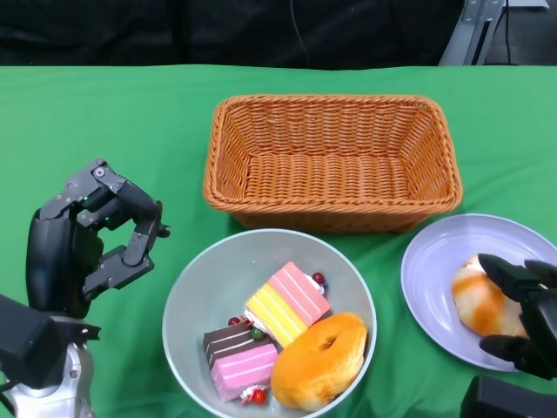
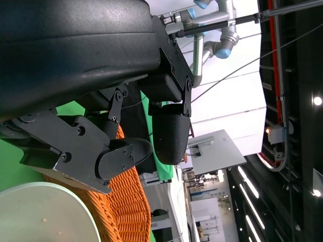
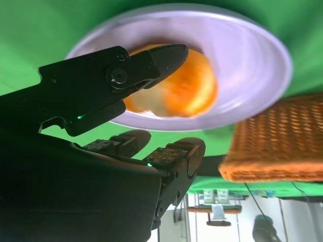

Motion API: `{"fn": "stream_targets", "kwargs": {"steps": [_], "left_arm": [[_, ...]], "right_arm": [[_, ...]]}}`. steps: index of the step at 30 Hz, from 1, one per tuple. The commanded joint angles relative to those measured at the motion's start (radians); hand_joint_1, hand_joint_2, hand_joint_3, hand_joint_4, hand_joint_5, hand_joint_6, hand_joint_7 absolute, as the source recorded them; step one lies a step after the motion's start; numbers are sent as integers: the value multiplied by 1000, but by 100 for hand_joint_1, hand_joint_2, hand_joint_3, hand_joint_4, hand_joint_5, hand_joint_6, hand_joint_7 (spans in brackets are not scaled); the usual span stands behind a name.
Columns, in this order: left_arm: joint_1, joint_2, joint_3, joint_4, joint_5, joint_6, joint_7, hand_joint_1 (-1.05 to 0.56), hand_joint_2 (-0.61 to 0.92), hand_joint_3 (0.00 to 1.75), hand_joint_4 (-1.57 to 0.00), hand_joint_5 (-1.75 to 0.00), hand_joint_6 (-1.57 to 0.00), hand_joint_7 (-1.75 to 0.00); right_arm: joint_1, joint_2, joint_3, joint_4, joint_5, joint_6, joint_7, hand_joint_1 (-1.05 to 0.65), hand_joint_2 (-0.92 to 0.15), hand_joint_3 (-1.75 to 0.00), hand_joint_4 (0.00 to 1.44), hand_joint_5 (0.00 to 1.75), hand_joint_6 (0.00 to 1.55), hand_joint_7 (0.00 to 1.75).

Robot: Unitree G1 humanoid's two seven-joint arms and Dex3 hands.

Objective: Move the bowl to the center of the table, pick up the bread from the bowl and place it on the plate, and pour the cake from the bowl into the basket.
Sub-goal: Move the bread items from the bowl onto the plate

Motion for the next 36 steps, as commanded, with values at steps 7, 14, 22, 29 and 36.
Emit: {"fn": "stream_targets", "kwargs": {"steps": [7, 14, 22, 29, 36], "left_arm": [[-5, 12, 6, 1, -3, -8, 1, -8, 70, 86, -76, -156, -73, -143], [-6, 15, 6, 7, 8, -16, 6, -7, 68, 89, -77, -156, -73, -143], [-12, 10, 3, 14, 8, -15, 9, -9, 68, 88, -77, -156, -73, -144], [-10, 7, 4, 20, 17, -19, 17, -7, 70, 86, -76, -156, -73, -142], [-7, 9, 2, 15, 32, -11, 33, -7, 70, 86, -76, -156, -73, -142]], "right_arm": [[41, 14, -24, -84, -4, 17, -7, -57, -92, -3, 34, 2, 49, 3], [82, 4, -24, -172, -14, -56, -49, -58, -91, -1, 43, 5, 49, 1], [155, -4, -19, -428, -18, -119, 84, -64, -92, -2, 53, 7, 52, 1], [171, -15, -33, -595, 41, -189, 248, -69, -92, -4, 59, 8, 56, 2], [175, 3, -49, -656, 52, -222, 321, -70, -92, -3, 61, 7, 58, 2]]}}
